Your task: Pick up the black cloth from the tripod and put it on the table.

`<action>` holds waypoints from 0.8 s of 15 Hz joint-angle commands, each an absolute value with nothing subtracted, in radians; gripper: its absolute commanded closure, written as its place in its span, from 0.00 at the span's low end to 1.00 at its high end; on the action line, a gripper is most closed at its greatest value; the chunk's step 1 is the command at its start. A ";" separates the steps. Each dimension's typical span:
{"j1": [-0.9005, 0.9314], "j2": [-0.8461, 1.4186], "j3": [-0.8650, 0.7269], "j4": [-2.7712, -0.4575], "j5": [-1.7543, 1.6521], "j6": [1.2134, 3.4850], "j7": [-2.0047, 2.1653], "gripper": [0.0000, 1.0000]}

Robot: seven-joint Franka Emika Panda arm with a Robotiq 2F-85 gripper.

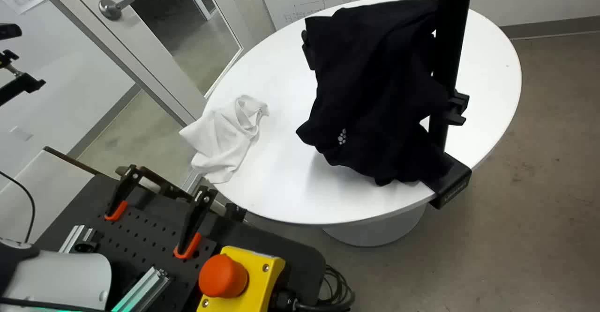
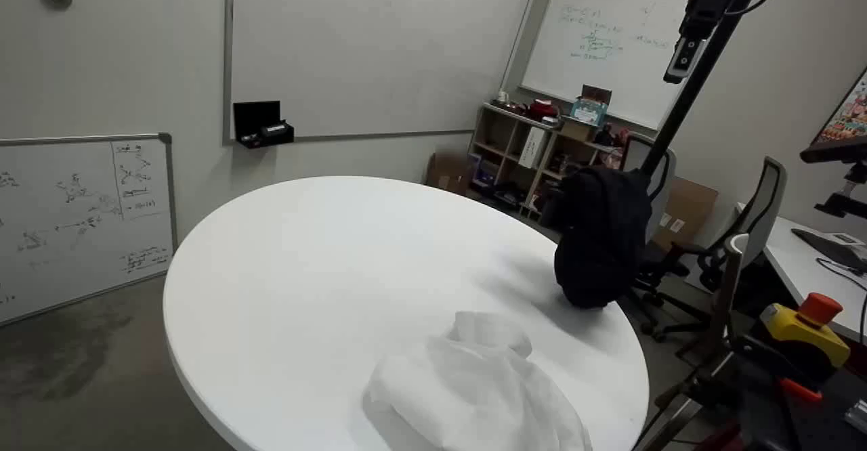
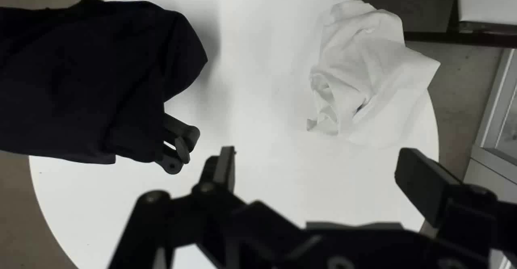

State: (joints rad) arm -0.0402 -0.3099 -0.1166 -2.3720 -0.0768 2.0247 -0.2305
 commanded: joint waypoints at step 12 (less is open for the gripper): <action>-0.065 -0.265 -0.132 -2.327 -0.092 2.111 -0.256 0.00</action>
